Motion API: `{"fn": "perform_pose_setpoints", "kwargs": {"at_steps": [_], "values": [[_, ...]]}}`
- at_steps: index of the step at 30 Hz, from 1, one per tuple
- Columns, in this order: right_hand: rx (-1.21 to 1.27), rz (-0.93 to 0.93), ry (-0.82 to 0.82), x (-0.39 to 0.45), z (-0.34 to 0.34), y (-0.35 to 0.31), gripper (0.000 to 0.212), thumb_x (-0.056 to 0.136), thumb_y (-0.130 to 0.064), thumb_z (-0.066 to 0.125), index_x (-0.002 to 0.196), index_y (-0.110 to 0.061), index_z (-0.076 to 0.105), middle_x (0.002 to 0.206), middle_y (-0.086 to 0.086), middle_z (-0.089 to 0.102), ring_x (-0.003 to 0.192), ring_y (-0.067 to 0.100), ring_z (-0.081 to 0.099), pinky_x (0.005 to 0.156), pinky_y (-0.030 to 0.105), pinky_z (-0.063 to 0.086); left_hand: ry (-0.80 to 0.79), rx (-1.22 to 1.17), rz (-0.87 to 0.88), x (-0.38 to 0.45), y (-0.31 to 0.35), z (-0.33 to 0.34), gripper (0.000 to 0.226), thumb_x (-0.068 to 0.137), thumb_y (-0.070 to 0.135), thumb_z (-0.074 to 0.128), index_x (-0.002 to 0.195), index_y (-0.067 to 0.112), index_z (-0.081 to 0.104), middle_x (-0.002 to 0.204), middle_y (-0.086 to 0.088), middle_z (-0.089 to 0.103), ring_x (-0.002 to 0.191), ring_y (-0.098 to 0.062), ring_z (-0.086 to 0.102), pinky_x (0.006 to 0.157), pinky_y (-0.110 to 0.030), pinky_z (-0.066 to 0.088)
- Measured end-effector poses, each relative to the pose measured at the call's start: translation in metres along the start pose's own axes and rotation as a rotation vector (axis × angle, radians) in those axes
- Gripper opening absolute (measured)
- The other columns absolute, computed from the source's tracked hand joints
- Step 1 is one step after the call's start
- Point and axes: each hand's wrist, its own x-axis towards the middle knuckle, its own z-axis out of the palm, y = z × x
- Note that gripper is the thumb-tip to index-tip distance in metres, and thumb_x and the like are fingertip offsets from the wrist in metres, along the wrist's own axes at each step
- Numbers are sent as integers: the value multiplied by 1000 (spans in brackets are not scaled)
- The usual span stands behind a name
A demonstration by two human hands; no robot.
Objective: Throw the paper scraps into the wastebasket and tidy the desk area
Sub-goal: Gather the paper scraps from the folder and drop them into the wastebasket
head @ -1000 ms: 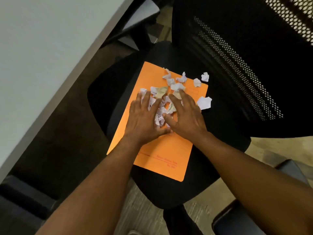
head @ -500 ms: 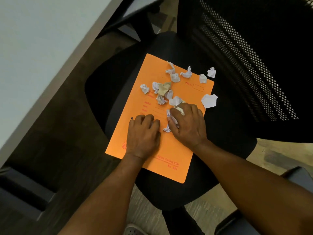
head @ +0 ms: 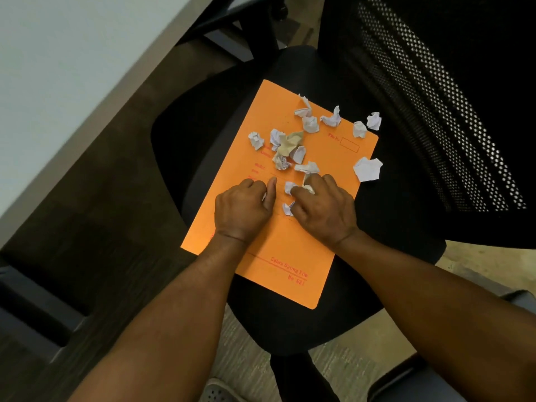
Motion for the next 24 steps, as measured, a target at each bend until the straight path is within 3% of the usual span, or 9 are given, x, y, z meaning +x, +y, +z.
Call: {"fn": "perform_pose_setpoints", "kwargs": {"at_steps": [4, 8, 12, 14, 21, 24], "values": [[119, 62, 35, 0, 2, -4, 20, 80, -22, 51, 72, -12, 66, 74, 9, 58, 62, 29, 58, 39, 25, 34, 67, -146, -161, -1, 6, -7, 53, 98, 34, 47, 50, 12, 51, 45, -1, 45, 38, -20, 38, 45, -26, 24], [164, 110, 63, 4, -2, -4, 17, 79, -15, 53, 66, -7, 61, 71, 12, 55, 52, 27, 52, 42, 25, 35, 119, -349, -353, -5, 17, -30, 56, 98, 28, 51, 46, 24, 31, 41, 12, 25, 34, -12, 23, 42, -18, 15], [282, 190, 160, 19, -18, -27, 19, 78, -13, 52, 64, -5, 60, 69, 11, 54, 50, 23, 46, 45, 24, 33, 178, -468, -484, -14, 12, -56, 57, 99, 29, 50, 46, 20, 30, 40, 4, 29, 35, -16, 28, 37, -22, 17], [352, 217, 208, 28, -25, -50, 18, 77, -12, 51, 63, -4, 60, 67, 10, 53, 52, 21, 45, 48, 26, 31, 212, -479, -541, -22, 1, -69, 58, 99, 28, 50, 45, 18, 31, 39, 4, 31, 35, -15, 31, 37, -24, 19], [538, 263, 262, 32, -37, -158, 26, 73, -15, 44, 59, -2, 62, 59, 10, 58, 54, 22, 49, 51, 32, 33, 345, -526, -717, -96, -47, -128, 57, 99, 23, 54, 46, 25, 31, 39, 13, 31, 35, -7, 40, 41, -13, 22], [595, 192, 180, 11, -31, -223, 23, 72, -15, 44, 58, -4, 60, 58, 8, 55, 54, 17, 46, 51, 27, 29, 393, -512, -786, -149, -72, -157, 58, 98, 20, 55, 46, 27, 31, 38, 13, 30, 35, -5, 39, 51, -23, 28]]}}
